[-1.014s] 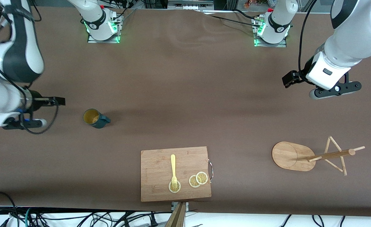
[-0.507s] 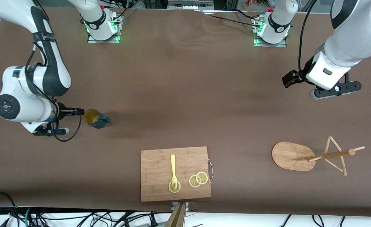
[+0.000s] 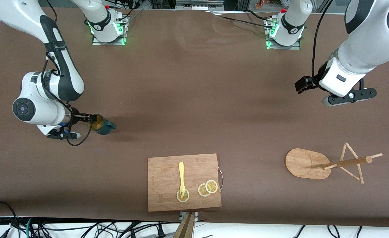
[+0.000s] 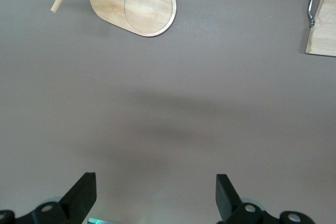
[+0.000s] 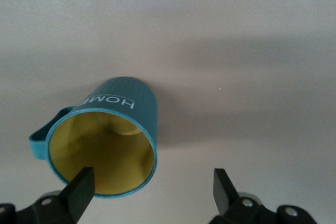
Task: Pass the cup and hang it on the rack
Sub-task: 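Reach the right gripper down to the teal mug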
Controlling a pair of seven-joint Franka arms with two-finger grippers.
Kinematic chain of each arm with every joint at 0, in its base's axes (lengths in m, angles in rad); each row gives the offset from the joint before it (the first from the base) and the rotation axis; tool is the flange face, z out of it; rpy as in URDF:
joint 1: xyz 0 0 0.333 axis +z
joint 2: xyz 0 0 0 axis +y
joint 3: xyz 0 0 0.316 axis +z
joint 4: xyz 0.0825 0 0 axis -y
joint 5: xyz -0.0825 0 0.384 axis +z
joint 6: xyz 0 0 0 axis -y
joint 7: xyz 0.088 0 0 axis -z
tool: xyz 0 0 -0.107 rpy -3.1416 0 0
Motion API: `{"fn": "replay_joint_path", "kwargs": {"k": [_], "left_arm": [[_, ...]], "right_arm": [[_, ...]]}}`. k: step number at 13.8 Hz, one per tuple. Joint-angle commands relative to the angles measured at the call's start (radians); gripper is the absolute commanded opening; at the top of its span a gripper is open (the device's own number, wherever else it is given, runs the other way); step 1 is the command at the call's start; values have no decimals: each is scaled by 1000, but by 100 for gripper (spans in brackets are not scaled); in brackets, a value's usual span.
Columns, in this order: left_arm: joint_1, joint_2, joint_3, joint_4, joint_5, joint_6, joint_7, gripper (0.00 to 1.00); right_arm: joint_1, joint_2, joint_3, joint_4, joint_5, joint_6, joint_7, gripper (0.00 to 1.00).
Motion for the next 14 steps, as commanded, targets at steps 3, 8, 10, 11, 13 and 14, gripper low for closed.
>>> {"fn": "replay_joint_path", "kwargs": {"k": [3,8,10,11,13,14], "left_arm": [[25,24,13,48,36,-123,24,100],[76,-139,10,-19,30,-217,183,100],[88,-236,10,-146,10,-173,187,100],[88,-271,8,-223,10,-121,187,100],[90,-333,10,-426,-2,47,188,100],[90,-359,10,-543,-30,161,188,100]], "right_arm": [[-12,15,3,-27,16,70,11,100],[-12,30,3,-27,16,97,11,25],[-12,30,3,-27,16,97,46,0],[-11,30,4,-27,16,96,57,0],[-9,30,6,-20,16,96,59,0],[-9,30,6,-17,16,96,59,0]]}}
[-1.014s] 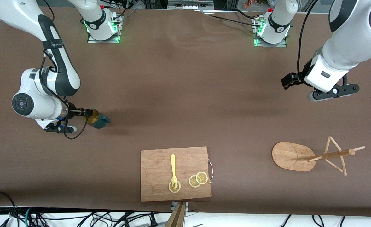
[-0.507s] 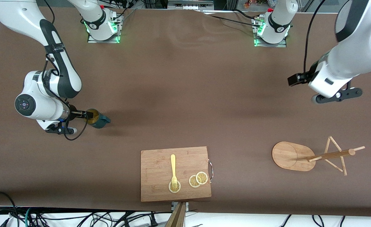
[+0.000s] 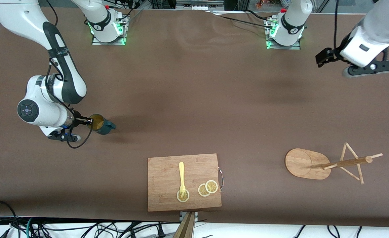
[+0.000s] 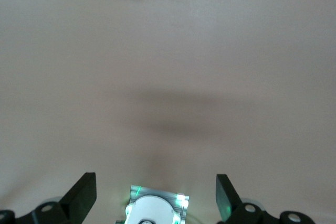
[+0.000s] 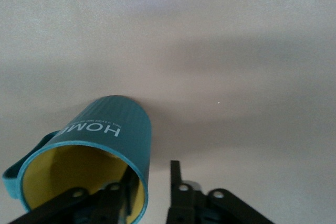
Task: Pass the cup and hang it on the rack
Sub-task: 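Grasp the teal mug rim with the right gripper while the left gripper approaches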
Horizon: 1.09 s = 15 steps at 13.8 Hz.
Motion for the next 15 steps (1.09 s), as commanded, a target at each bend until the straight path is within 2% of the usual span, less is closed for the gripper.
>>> {"fn": "replay_joint_path", "kwargs": {"k": [1,3,6,8,9,11,15], "left_arm": [[14,-111,-9,-363,-41,305,27,100],[16,-96,-9,-467,-46,459,27,100],[16,-35,-9,-479,-61,529,56,100],[34,-27,-6,-476,-200,541,255,100],[71,-15,-6,-473,-293,540,365,100],[129,19,-6,-469,-342,537,598,100],[304,64,-6,-469,-492,495,1075,100]], "right_arm": [[-2,-9,8,4,14,10,14,0],[15,-11,13,37,14,4,12,0],[107,-6,18,122,14,-4,6,0],[196,15,19,181,14,-6,20,0],[254,32,18,208,14,-4,98,0],[361,80,18,277,12,-6,335,0],[536,158,19,397,14,-4,630,0]]}}
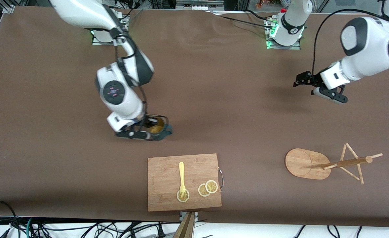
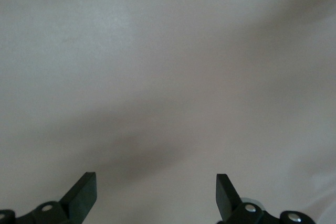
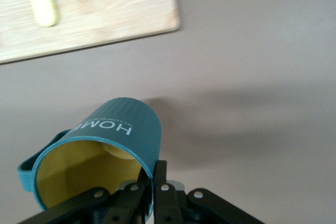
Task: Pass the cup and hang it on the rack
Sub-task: 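Grasp the teal mug rim with the right gripper while the left gripper approaches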
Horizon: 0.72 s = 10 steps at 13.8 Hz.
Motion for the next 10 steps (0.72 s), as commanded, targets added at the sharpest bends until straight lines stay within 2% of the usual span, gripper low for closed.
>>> {"fn": "replay_joint_path", "kwargs": {"k": [1,5,7,10], "left_arm": [[129,47,-10,19,-127,-75,347,100],[287,264,-11,95,-260,-202,902,100],[326,349,-10,102,-348,-224,1174,100],[349,455,-11,102,-451,-262,1447,100]], "right_arm": [[102,86,-13,137,6,-12,184,0],[225,178,-13,250,6,-1,249,0],[262,204,-7,267,50,4,269,0],[300,219,-4,267,92,5,312,0]]}}
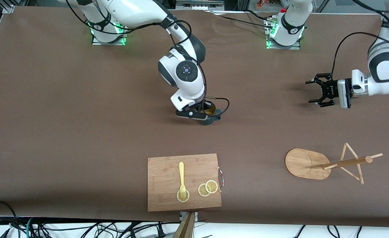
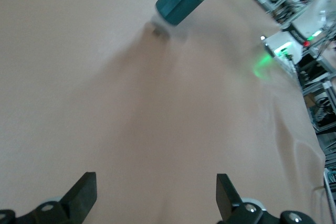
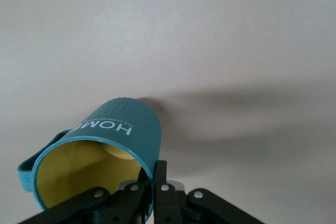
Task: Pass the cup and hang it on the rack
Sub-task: 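Grasp the teal mug rim with the right gripper while the left gripper approaches, then grasp the mug body with the left gripper while the right gripper releases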
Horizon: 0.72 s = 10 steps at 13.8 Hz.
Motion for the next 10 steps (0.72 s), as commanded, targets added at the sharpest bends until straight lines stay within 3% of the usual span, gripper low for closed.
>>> {"fn": "replay_joint_path", "kwargs": {"k": [1,7,8,9,10], "left_arm": [[9,116,-20,39,-113,-68,237,100],[-153,262,-41,54,-394,-30,495,100],[-187,279,-41,54,-437,-5,530,100],[-221,291,-41,54,-486,7,558,100],[-250,296,-41,54,-532,16,579,100]], "right_arm": [[24,27,14,37,21,8,36,0],[44,57,69,37,15,85,35,0],[45,61,69,37,13,85,36,12],[47,70,69,37,10,83,38,14],[48,75,69,37,9,82,39,25]]}}
